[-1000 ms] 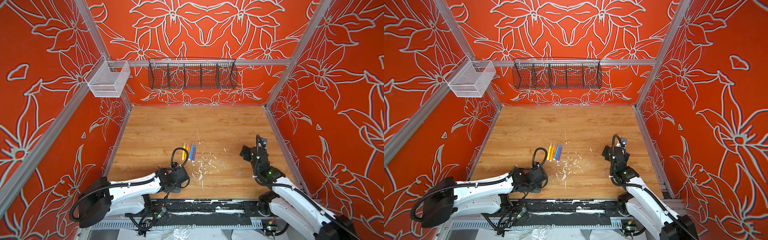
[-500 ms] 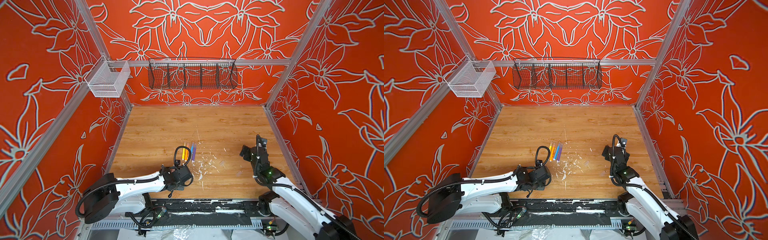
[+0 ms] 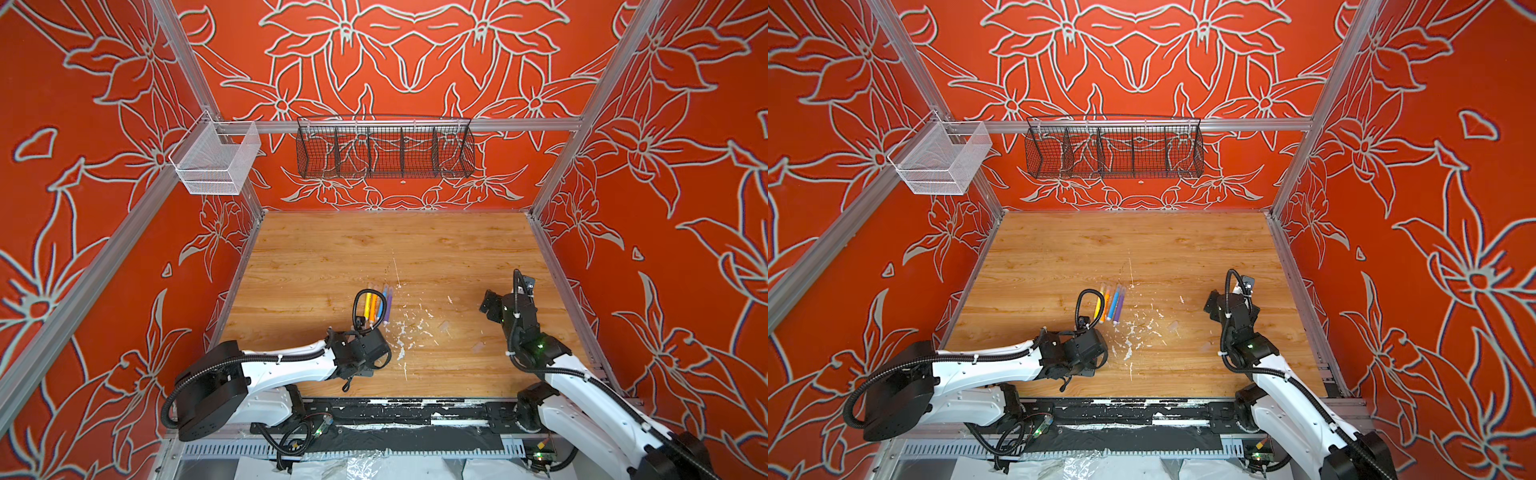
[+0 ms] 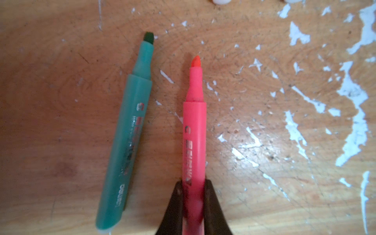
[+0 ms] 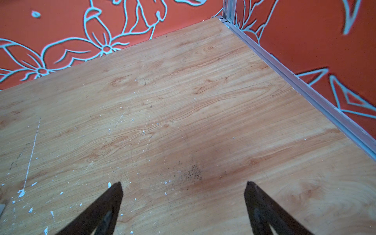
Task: Insert the pens into the pen caps
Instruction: 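Grasp the pink highlighter near its base with the left gripper, then lift the pink highlighter upright with the left gripper while the right gripper approaches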
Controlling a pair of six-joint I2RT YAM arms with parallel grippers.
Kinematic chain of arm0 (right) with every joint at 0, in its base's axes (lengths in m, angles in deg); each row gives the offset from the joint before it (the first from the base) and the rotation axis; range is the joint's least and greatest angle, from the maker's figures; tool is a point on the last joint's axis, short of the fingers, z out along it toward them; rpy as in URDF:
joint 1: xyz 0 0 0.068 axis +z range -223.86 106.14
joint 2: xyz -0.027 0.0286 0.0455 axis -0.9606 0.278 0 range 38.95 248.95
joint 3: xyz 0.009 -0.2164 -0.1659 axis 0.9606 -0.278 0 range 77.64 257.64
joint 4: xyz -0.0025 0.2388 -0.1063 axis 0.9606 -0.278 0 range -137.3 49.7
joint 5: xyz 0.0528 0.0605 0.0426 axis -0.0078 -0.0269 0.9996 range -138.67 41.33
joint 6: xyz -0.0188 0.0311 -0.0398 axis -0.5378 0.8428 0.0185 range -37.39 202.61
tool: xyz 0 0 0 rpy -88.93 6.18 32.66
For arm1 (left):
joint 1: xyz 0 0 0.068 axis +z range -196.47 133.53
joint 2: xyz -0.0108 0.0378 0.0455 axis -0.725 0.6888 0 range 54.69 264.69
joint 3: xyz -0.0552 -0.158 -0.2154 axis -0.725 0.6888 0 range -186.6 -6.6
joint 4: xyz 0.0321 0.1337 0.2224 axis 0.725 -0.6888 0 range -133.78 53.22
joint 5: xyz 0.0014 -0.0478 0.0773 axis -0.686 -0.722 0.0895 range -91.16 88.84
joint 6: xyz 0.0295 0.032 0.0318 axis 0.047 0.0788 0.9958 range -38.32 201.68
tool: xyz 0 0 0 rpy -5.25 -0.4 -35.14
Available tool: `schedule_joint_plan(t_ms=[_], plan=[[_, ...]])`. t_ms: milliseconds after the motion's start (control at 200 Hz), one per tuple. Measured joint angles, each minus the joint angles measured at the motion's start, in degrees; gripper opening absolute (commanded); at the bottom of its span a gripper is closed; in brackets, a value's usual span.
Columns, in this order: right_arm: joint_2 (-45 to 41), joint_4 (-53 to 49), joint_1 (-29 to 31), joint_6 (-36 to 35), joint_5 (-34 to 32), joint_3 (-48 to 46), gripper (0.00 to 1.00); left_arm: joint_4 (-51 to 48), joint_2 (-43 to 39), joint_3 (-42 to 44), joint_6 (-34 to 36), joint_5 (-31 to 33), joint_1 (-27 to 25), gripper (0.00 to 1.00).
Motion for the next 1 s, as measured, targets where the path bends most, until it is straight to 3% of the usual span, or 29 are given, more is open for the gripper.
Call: schedule_joint_plan(t_ms=[185, 360, 610, 821, 1001], plan=[[-1.95, -3.17, -0.09, 3.72, 5.44, 0.13, 0.82, -2.23, -3.39, 0.24, 2.34, -1.03, -0.2, 0.02], [-4.76, -4.74, 1.81, 9.42, 16.74, 1.68, 0.8, -4.96, -11.39, -2.69, 5.99, -1.16, -0.22, 0.01], [-6.21, 2.99, 21.09, 16.06, 21.18, 2.27, 0.81, -1.88, -19.08, -7.26, 11.91, -4.37, -0.24, 0.0], [2.86, 16.17, 33.83, 19.82, 21.16, 2.08, 0.81, 3.72, -18.93, -7.48, 15.23, -9.35, -0.26, 0.0], [11.19, 25.35, 39.89, 21.31, 21.09, 2.47, 0.79, 7.65, -16.44, -8.09, 16.52, -11.98, -0.28, 0.0]])
